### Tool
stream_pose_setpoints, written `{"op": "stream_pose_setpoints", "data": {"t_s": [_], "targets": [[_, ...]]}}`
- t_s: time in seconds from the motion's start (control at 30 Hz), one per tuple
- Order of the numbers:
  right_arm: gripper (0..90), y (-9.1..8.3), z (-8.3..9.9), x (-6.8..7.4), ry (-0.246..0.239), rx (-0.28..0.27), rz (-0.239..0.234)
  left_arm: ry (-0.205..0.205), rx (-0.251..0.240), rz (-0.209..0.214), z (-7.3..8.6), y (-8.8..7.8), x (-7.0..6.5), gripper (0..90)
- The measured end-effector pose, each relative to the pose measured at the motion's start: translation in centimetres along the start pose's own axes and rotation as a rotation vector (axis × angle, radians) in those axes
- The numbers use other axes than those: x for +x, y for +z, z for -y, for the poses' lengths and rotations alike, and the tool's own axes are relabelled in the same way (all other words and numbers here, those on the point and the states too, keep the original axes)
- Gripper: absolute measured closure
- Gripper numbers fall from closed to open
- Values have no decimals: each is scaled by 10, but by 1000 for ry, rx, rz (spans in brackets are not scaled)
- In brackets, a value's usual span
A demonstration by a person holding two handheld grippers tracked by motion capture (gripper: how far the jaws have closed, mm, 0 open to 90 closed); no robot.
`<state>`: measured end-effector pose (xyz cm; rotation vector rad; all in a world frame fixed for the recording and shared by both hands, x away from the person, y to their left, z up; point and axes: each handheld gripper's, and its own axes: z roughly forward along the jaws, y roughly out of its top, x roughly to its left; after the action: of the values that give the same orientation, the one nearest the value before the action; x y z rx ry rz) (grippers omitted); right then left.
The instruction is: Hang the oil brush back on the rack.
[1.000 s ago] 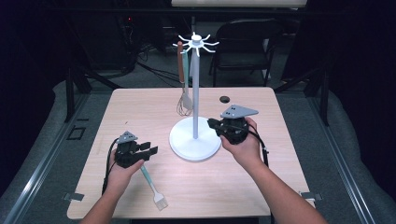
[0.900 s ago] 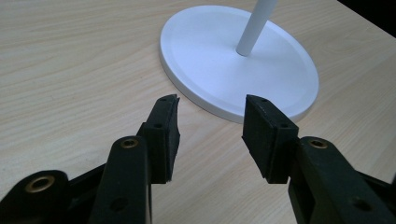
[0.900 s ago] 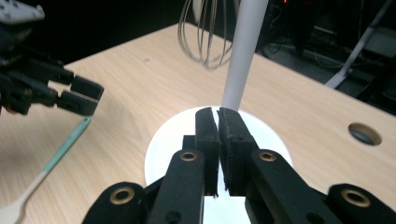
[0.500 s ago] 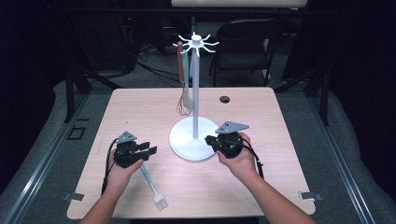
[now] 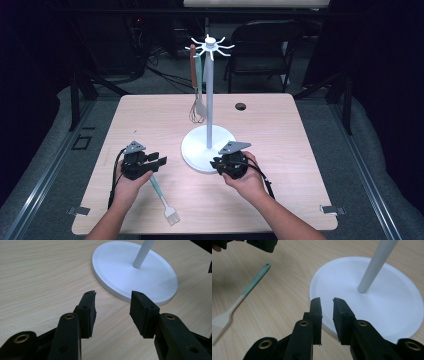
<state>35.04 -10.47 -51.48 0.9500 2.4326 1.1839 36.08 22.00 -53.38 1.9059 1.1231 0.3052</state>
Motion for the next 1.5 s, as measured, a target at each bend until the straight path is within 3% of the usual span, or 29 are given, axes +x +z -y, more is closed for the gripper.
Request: {"op": "stream_pose_setpoints", "data": {"t_s": [0.2,0.43,0.7,0.83,0.87,1.0,1.07,1.23,1.33,1.5], "targets": [[727,17,4,11,-20,43,-33,1,-6,-6,0,0,1,549],[617,40,5,24,-25,103,-94,-6,-10,-9,1,-1,2,548],[540,59,3,45,-82,113,-109,-4,-9,-9,0,-1,3,549],[576,69,2,58,-74,110,-137,-5,-11,-12,0,-1,4,548],[579,71,0,62,-85,126,-135,-7,-13,-10,1,-1,4,548],[618,80,0,76,-79,105,-148,-9,-10,-8,1,-1,4,548],[652,81,-1,81,-100,101,-135,-8,-14,-7,1,-1,4,549],[679,90,-1,96,-75,88,-191,-8,-11,-6,1,-1,4,548],[678,95,-2,105,-98,118,-222,-7,-11,-6,1,-1,4,548],[661,101,-1,118,-109,118,-243,-8,-3,1,1,0,4,545]]}}
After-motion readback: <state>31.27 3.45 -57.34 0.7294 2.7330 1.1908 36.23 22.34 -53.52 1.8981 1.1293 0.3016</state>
